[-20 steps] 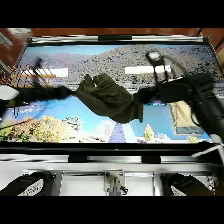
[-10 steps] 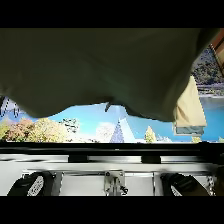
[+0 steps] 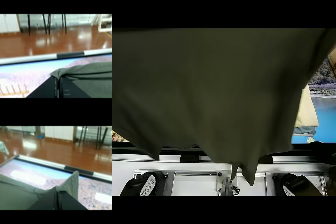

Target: Fold the shirts.

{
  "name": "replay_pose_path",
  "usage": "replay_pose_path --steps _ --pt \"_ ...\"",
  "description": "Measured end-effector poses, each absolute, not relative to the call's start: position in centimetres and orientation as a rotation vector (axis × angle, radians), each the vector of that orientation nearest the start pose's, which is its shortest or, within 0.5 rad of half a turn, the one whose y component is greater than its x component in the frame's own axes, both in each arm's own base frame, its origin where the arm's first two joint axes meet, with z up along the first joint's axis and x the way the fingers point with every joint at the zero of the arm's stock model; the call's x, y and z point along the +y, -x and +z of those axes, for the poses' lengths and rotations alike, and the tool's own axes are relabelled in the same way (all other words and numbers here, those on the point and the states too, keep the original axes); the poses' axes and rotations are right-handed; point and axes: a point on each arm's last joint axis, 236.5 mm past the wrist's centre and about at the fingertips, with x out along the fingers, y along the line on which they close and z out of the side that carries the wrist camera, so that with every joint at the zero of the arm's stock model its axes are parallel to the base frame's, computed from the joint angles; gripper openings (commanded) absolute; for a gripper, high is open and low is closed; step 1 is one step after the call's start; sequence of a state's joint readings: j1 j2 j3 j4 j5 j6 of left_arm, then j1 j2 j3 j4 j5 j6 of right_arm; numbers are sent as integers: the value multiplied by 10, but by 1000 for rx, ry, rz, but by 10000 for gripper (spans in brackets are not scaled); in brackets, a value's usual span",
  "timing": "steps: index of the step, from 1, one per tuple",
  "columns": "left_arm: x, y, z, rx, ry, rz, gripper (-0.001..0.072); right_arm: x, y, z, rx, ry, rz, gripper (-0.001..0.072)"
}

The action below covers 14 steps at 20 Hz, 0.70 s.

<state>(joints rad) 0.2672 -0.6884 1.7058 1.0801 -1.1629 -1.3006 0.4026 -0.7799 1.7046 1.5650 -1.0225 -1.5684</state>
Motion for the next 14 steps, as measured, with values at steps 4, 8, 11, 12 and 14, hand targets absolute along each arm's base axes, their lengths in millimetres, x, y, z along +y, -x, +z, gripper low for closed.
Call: replay_pose_path --steps 4,8,11,12,14 --pt "-24 -290 386 286 37 -176 36 132 -349 406 230 106 342 58" --pt "-12 -326 295 487 123 -167 37 152 -425 340 352 189 303 58" --pt "1 -359 253 550 179 -144 36 172 -477 299 365 215 300 57" --pt "4 -371 242 561 200 -138 37 179 -492 287 363 212 300 58" --pt "9 -394 223 578 245 -130 37 190 -518 264 363 187 299 58"
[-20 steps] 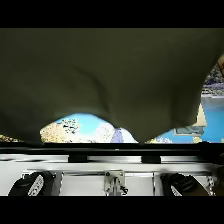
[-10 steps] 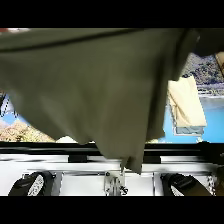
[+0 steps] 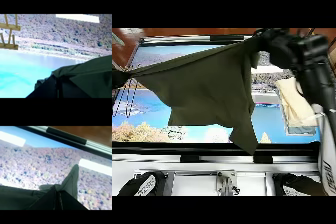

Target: Fold the shirts.

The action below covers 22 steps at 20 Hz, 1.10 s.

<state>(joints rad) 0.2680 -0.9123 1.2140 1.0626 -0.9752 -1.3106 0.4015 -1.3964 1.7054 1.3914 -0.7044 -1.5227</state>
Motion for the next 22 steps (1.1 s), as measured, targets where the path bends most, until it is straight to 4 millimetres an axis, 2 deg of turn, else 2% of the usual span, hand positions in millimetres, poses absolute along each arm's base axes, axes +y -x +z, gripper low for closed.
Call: replay_pose_path --steps 2,5,6,7,8,9,10,11,12,13,14,16,17,18,19,22 --pt "12 -416 197 617 303 -131 37 199 -537 231 403 148 293 58" --pt "11 -441 148 710 377 -137 38 208 -554 165 544 65 269 59" --pt "9 -447 129 755 399 -142 44 212 -556 143 597 24 263 89" --pt "5 -450 112 798 425 -146 100 217 -555 121 658 -25 260 212" --pt "1 -452 96 842 448 -150 318 223 -554 105 699 -67 260 466" --pt "-3 -453 82 882 473 -153 636 227 -554 96 725 -101 261 546" --pt "-5 -453 73 909 488 -155 720 227 -553 91 744 -124 259 546" --pt "-4 -453 70 926 502 -152 720 224 -553 92 759 -152 252 546" --pt "2 -453 68 941 501 -142 719 215 -552 95 773 -159 239 546" --pt "11 -450 67 961 494 -129 646 202 -550 101 785 -159 222 545" --pt "23 -444 66 990 488 -109 612 185 -545 105 810 -153 199 545" --pt "50 -424 55 1077 485 -58 614 138 -531 100 909 -131 129 526" --pt "61 -409 47 1131 494 -35 624 111 -518 93 984 -119 89 442" --pt "69 -393 36 1190 514 -17 661 89 -504 83 1062 -121 60 433" --pt "73 -377 22 1250 537 -5 704 70 -488 71 1149 -129 43 437" --pt "59 -333 -22 1405 615 -34 699 48 -451 47 1325 -212 57 439"
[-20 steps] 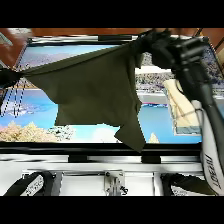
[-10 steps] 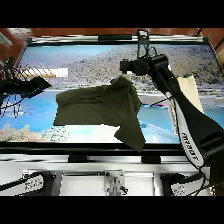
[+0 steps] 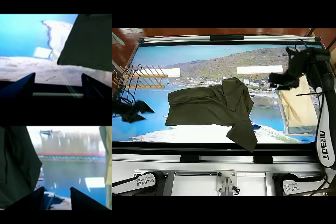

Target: Fold the shirts.

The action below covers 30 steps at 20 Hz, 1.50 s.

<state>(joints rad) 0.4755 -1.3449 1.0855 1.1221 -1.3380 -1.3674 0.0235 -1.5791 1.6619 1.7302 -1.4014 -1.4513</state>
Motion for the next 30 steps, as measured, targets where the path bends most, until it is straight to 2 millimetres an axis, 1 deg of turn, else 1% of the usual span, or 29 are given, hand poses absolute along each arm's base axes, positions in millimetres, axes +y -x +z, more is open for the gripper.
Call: replay_pose_path --steps 2,5,7,9,10,12,13,14,15,16,17,19,20,22,23,25,28,29,30 --pt "44 -317 -47 1452 663 -61 697 45 -439 39 1378 -264 77 439" --pt "25 -312 -73 1475 704 -85 688 48 -434 35 1397 -300 101 439" --pt "15 -315 -85 1472 723 -100 679 48 -435 34 1392 -310 108 439" --pt "4 -321 -92 1464 743 -114 670 50 -437 34 1385 -318 115 439" --pt "-2 -324 -94 1460 751 -123 647 51 -438 34 1380 -321 117 440" --pt "-7 -332 -98 1437 737 -119 462 50 -439 34 1377 -323 115 468" --pt "-9 -334 -101 1433 728 -118 385 50 -439 33 1378 -325 116 559" --pt "-12 -338 -104 1425 713 -118 255 50 -437 31 1386 -327 116 610" --pt "-16 -340 -107 1425 703 -122 126 51 -433 26 1401 -330 118 610" --pt "-19 -339 -109 1430 692 -127 68 53 -426 19 1433 -334 123 610" --pt "-23 -340 -109 1433 685 -135 37 57 -416 10 1472 -342 135 610" --pt "-25 -341 -108 1428 667 -146 37 71 -394 -12 1555 -352 174 610" --pt "-24 -343 -106 1419 649 -149 37 79 -380 -25 1605 -345 193 610" --pt "-18 -350 -98 1387 625 -148 37 98 -357 -50 1667 -319 237 610" --pt "-18 -355 -91 1361 623 -152 37 108 -350 -60 1680 -302 259 610" --pt "-19 -359 -81 1341 613 -164 37 127 -341 -77 1677 -263 293 609" --pt "-21 -360 -73 1327 605 -176 37 150 -342 -93 1629 -228 329 605" --pt "-21 -361 -71 1324 604 -180 38 155 -343 -96 1622 -225 333 524" --pt "-22 -361 -70 1323 602 -182 37 159 -344 -100 1613 -226 336 319"
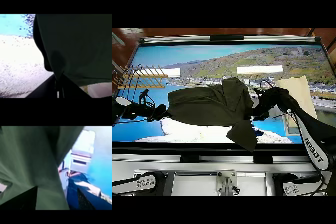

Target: Fold the shirts.

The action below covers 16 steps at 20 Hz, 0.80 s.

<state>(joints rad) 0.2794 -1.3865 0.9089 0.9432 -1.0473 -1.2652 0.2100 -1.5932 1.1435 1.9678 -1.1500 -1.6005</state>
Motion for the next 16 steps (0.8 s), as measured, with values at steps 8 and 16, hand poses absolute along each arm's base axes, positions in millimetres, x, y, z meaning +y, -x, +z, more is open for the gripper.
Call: replay_pose_path --steps 8,16 --pt "-22 -379 -11 1166 480 -247 36 171 -383 -43 1383 -200 378 57" --pt "-34 -375 342 295 32 -300 37 156 -410 321 402 -45 462 57"
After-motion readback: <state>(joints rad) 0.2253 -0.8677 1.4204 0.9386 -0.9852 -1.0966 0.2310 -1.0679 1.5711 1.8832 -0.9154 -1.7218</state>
